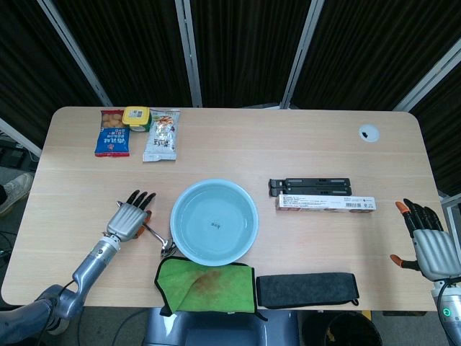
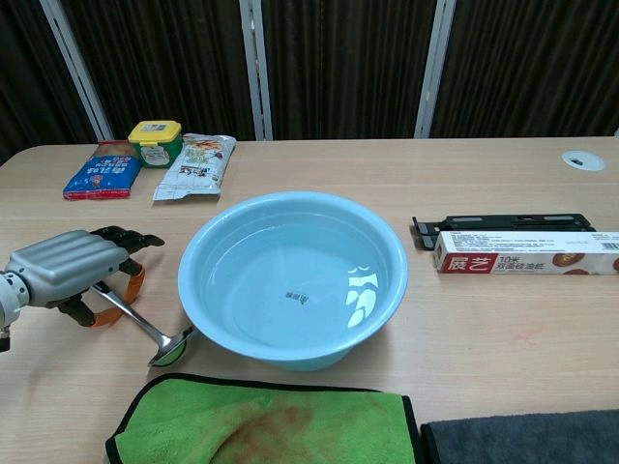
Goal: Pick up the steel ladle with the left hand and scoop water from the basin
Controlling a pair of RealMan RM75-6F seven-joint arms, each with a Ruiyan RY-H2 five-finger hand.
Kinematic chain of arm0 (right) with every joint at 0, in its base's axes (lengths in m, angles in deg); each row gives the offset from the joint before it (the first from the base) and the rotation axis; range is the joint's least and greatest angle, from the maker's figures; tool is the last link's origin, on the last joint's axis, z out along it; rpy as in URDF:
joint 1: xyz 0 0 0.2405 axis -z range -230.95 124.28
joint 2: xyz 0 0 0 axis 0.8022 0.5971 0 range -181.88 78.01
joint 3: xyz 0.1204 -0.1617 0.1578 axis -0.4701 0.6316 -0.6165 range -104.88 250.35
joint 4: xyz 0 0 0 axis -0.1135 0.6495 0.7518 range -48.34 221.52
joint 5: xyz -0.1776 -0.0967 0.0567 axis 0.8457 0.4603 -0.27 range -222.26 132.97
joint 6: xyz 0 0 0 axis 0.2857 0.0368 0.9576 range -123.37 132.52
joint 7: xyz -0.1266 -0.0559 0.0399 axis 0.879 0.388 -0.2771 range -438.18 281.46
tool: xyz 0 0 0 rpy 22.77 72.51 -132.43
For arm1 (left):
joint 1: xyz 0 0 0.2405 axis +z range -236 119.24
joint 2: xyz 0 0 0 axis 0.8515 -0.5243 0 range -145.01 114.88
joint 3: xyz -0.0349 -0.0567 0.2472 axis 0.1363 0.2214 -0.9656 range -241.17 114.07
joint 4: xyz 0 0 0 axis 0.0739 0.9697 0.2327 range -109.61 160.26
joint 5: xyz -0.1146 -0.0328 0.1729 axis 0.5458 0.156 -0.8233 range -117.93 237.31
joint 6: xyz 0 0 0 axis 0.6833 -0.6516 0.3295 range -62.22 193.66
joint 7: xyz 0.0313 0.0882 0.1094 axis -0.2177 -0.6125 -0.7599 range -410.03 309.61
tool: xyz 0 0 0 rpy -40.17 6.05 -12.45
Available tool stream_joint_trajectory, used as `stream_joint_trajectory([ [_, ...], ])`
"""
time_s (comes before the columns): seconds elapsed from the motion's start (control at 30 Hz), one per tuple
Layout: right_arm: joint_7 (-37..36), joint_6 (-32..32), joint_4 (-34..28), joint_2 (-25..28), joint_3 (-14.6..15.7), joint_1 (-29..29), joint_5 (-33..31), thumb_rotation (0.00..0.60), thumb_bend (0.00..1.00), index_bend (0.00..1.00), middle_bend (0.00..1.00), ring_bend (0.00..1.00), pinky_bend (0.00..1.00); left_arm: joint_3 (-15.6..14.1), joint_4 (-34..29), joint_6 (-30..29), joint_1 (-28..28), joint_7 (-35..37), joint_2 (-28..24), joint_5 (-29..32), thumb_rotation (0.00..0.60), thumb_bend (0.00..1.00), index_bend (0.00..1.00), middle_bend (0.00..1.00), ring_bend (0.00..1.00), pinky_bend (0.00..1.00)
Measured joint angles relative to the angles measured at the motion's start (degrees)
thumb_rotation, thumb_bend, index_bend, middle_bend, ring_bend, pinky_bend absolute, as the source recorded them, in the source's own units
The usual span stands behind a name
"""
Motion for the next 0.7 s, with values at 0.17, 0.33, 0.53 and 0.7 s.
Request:
stream_joint_trajectory([
  [0.17, 0.3, -0.2, -0.1, -0.1, 0.0, -0.1, -0.1, 0.600, 0.00, 0.00, 0.00, 0.00, 0.00, -1.0, -2.8, -0.8, 0.4, 0.1, -1.9, -0.8, 0.600, 0.43, 0.57, 0.00, 0.00, 0.00],
  [0.33, 0.4, 0.1, -0.3, -0.2, 0.1, -0.1, 0.2, 0.600, 0.00, 0.00, 0.00, 0.00, 0.00, -1.7, -6.9, -3.6, 1.0, 0.8, -3.7, -2.4, 0.600, 0.45, 0.58, 0.00, 0.00, 0.00],
  [0.53, 0.9, 0.4, -0.5, -0.2, 0.4, 0.2, 0.6, 0.600, 0.00, 0.00, 0.00, 0.00, 0.00, -3.7, -13.6, -8.4, 2.1, 0.9, -6.8, -6.0, 0.600, 0.45, 0.58, 0.00, 0.00, 0.00],
  [0.7, 0.3, 2.1, -1.0, 0.4, 0.7, 0.9, 1.7, 0.600, 0.00, 0.00, 0.00, 0.00, 0.00, -5.4, -20.4, -14.9, 3.5, -0.9, -10.6, -10.3, 0.600, 0.44, 0.59, 0.00, 0.00, 0.00],
])
